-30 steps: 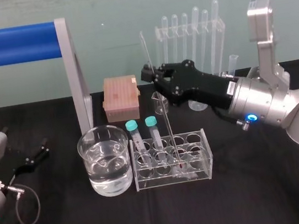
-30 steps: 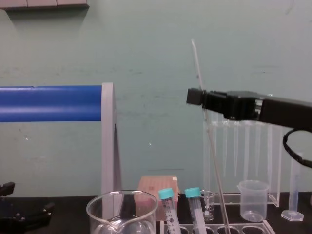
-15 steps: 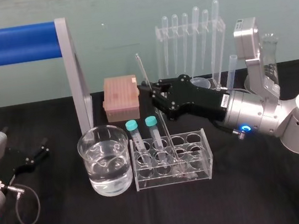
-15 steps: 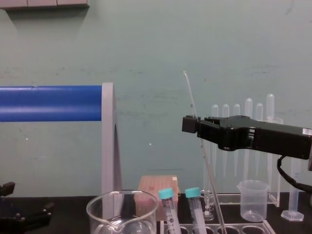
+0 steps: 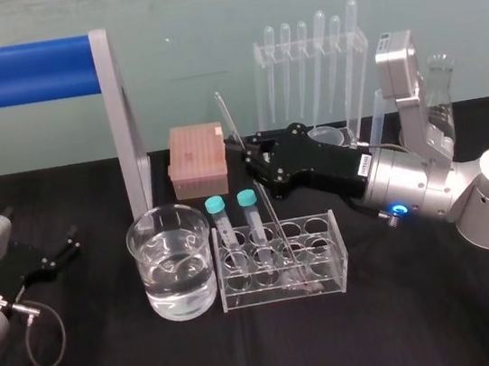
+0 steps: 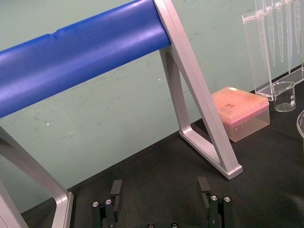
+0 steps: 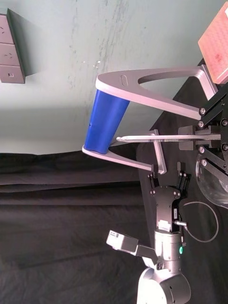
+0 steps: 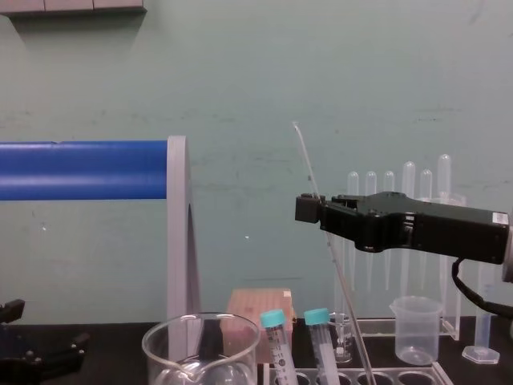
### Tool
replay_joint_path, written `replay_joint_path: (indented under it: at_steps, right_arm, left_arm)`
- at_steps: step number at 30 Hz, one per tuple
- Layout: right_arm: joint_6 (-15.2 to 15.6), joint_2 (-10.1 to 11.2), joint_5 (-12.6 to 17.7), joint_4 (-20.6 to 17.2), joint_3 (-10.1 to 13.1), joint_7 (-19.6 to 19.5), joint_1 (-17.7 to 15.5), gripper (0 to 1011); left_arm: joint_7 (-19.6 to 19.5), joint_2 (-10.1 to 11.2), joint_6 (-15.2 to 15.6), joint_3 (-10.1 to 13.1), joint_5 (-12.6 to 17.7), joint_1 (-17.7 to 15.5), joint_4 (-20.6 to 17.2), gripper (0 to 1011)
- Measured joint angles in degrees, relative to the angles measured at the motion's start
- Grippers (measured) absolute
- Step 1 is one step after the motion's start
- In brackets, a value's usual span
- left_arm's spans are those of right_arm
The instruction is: Hold the thermometer with one hand and immerse one end into the beaker, then reinsert it into the test tube rack.
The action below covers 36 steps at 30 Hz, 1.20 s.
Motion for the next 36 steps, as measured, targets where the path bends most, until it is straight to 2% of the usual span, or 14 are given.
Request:
replay_joint_path:
  at_steps: [5, 8, 29, 31, 33, 34, 35, 36]
  right_arm:
    - [0.02, 0.02, 0.06, -0.02, 0.04, 0.0, -0.02, 68]
    - [0.03, 0.03, 0.1, -0.04, 0.06, -0.01, -0.04, 144]
    - [0.04, 0.04, 0.35, -0.18, 0.23, -0.09, -0.14, 813]
    - [0.02, 0.16, 0.83, -0.8, 1.26, -0.84, -0.47, 885]
    - [-0.2, 0.56, 1.57, -2.05, 3.59, -3.52, -1.36, 920]
    - [-0.22, 0.9, 1.68, -3.04, 5.42, -6.44, -2.26, 952]
    - [-0.22, 0.9, 1.68, -3.04, 5.42, -6.44, -2.26, 952]
    - [-0.19, 1.28, 1.16, -3.94, 7.17, -10.23, -3.37, 995]
  left_arm:
    - [0.0, 0.0, -0.01, 0.0, 0.0, 0.0, 0.0, 1008]
    - [0.0, 0.0, -0.01, 0.0, 0.0, 0.0, 0.0, 1008]
    - [0.0, 0.0, -0.01, 0.0, 0.0, 0.0, 0.0, 1008]
    - [0.0, 0.0, -0.01, 0.0, 0.0, 0.0, 0.0, 1008]
    - [0.0, 0.0, 0.0, 0.0, 0.0, 0.0, 0.0, 1008]
    - [0.0, 0.0, -0.01, 0.0, 0.0, 0.0, 0.0, 1008]
    - [0.0, 0.0, 0.0, 0.0, 0.0, 0.0, 0.0, 1008]
    - [0.0, 0.0, 0.0, 0.0, 0.0, 0.0, 0.0, 1008]
